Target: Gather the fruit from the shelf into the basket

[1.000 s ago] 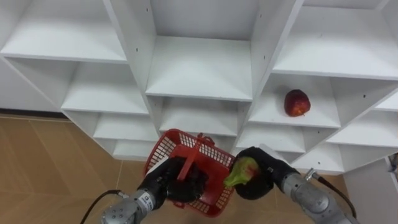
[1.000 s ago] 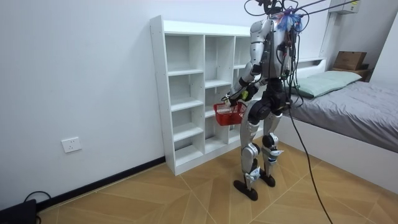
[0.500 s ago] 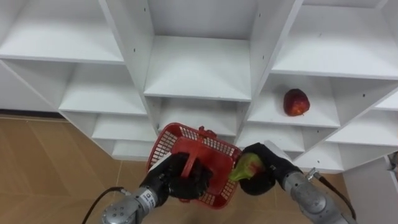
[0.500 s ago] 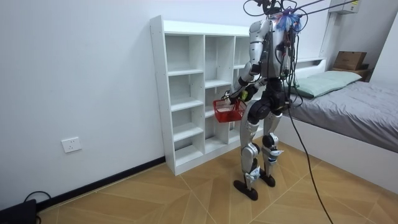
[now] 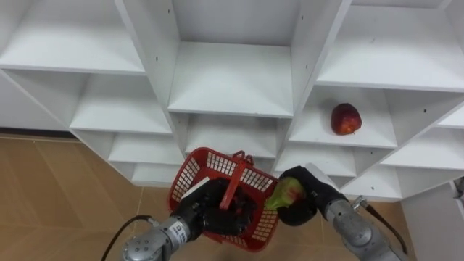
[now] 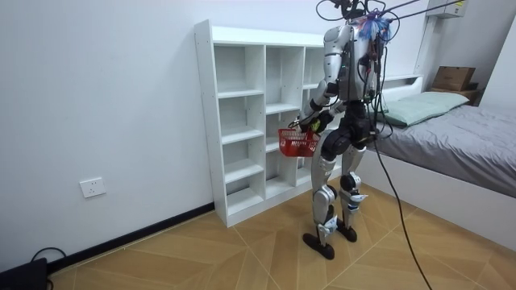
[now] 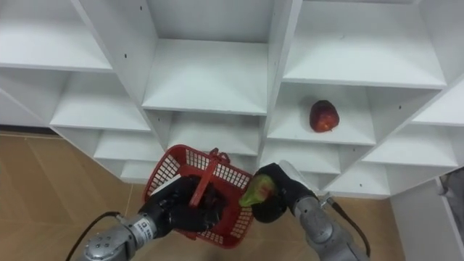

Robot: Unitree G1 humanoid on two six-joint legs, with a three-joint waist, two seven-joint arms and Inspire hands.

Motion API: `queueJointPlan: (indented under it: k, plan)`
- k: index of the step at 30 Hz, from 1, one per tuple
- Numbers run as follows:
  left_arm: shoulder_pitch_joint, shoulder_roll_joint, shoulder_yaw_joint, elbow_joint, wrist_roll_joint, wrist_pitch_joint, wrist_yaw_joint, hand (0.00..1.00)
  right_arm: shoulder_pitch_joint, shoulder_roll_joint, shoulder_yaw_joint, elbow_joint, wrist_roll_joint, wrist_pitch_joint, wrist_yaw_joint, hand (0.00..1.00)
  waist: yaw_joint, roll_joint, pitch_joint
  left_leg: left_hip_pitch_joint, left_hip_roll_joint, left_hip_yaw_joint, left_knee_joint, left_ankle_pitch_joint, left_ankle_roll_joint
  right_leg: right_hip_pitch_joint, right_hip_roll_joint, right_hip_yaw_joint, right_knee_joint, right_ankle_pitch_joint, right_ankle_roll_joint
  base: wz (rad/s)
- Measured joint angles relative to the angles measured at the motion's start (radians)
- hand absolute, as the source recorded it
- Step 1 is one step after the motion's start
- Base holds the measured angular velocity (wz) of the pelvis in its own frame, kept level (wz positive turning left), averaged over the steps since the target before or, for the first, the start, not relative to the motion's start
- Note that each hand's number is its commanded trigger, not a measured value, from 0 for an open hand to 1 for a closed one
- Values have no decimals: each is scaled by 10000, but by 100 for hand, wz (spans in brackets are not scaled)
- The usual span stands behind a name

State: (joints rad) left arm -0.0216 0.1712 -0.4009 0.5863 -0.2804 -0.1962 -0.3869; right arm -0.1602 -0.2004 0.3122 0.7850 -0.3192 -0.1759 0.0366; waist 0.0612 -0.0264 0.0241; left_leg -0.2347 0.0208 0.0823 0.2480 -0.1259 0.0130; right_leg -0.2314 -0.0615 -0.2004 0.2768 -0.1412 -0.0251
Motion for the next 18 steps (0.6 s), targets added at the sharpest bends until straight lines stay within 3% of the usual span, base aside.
queueJointPlan:
  k: [17, 18]
  plan:
    - [-146, 1, -445, 0, -18, 1, -169, 100, -444, 122, 263, 308, -8, -36, -322, 100, -7, -43, 50, -492, -10, 1, 125, 3, 2, -568, -35, 53, 164, -17, -8, 0]
    - [-151, 17, -460, 0, -18, 1, -169, 100, -481, 122, 264, 308, -8, -36, -323, 74, -12, -44, 51, -506, -10, 1, 130, 3, 2, -584, -36, 53, 167, -16, -9, 0]
